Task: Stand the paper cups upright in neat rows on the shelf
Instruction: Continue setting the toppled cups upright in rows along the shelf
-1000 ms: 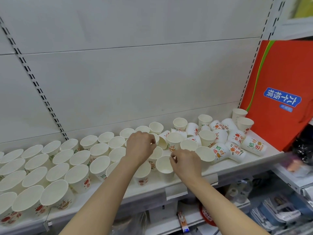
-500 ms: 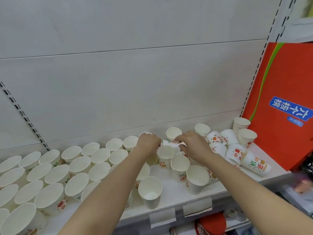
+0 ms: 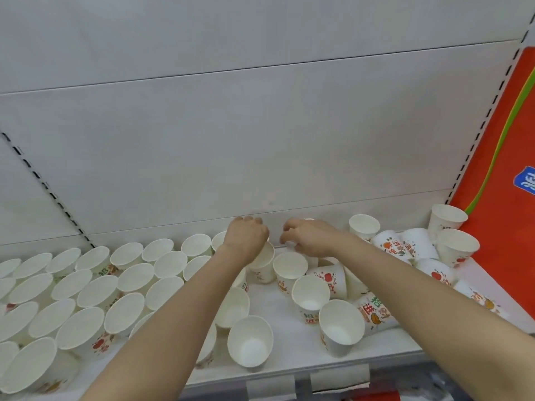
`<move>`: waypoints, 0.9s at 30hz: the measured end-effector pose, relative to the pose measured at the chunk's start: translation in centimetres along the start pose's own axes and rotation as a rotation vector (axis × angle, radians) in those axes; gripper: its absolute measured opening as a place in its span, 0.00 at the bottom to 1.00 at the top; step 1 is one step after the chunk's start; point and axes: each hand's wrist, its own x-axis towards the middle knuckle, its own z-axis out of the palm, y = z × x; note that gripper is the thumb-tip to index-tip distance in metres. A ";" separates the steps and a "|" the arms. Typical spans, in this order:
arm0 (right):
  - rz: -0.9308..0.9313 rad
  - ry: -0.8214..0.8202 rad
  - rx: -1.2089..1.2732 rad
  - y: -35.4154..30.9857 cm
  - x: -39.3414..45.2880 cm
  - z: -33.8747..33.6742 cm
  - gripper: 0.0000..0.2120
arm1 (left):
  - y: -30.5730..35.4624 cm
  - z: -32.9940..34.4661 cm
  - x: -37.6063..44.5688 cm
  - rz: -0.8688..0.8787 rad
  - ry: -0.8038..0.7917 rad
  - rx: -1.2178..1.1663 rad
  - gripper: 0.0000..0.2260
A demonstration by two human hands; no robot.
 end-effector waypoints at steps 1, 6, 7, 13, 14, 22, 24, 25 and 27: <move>-0.001 -0.031 -0.001 0.1 0.3 -0.1 0.15 | 0.1 0.1 0.1 -0.007 -0.006 -0.014 0.11; -0.016 -0.091 0.026 0.3 1.2 -0.3 0.09 | 0.3 -0.1 -1.1 -0.087 0.024 -0.286 0.12; -0.013 -0.092 0.038 0.4 1.3 -0.4 0.08 | 0.3 -0.4 -1.7 -0.115 0.056 -0.357 0.12; 0.094 0.055 0.215 0.4 0.0 -1.9 0.02 | 2.0 -1.7 -5.5 0.010 0.104 -0.632 0.09; 0.107 0.109 0.212 0.2 -0.5 -1.7 0.02 | 2.4 -1.7 -5.8 0.051 0.055 -0.641 0.10; 0.135 0.246 0.310 -1.0 -3.4 0.9 0.12 | 4.3 -0.7 -6.0 0.119 0.027 -0.466 0.16; 0.182 0.350 0.372 -1.1 -5.0 0.2 0.12 | 4.8 -1.5 -6.9 0.143 0.122 -0.558 0.14; 0.203 0.418 0.406 -1.3 -6.2 -0.1 0.10 | 5.2 -2.0 -7.5 0.175 0.157 -0.641 0.13; 0.216 0.568 0.451 -2.2 -9.6 -0.5 0.06 | 6.2 -2.8 -8.8 0.275 0.136 -0.740 0.11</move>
